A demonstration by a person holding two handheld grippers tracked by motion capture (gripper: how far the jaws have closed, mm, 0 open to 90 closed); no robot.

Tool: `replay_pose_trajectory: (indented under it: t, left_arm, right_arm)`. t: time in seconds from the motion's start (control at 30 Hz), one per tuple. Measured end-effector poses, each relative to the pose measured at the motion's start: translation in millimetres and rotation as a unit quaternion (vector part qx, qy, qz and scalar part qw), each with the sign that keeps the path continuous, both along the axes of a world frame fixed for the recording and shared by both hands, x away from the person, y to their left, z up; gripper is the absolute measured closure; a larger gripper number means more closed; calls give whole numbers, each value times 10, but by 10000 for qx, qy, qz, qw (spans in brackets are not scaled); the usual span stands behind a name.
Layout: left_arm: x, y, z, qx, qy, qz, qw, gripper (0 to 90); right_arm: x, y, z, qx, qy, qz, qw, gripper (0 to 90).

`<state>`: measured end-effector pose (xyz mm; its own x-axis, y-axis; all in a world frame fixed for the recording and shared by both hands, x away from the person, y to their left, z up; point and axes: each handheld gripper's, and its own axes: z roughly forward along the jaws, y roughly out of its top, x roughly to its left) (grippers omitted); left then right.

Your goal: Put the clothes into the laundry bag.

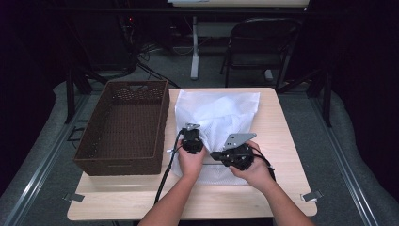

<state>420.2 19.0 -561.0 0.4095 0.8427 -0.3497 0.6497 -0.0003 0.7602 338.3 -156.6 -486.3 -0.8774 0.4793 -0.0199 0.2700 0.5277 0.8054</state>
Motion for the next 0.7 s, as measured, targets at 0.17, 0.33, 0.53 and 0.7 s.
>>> replay_pose_trajectory:
  t: [0.17, 0.33, 0.53, 0.7]
  left_arm:
    - [-5, 15, -8, 36, 60, -28, 10000, 878]
    - [-101, 47, 47, 114, 94, -224, 9996, 830]
    - [-214, 116, 113, 73, 146, -440, 9989, 748]
    - [-281, 171, 147, 158, 79, -548, 9983, 674]
  right_arm:
    - [6, -18, 1, 5, -4, -32, 10000, 891]
    - [22, -49, 4, 2, -40, -83, 10000, 890]
    - [18, -56, 23, -2, -77, -103, 9999, 890]
    - [21, -62, 25, 20, -91, -125, 9999, 889]
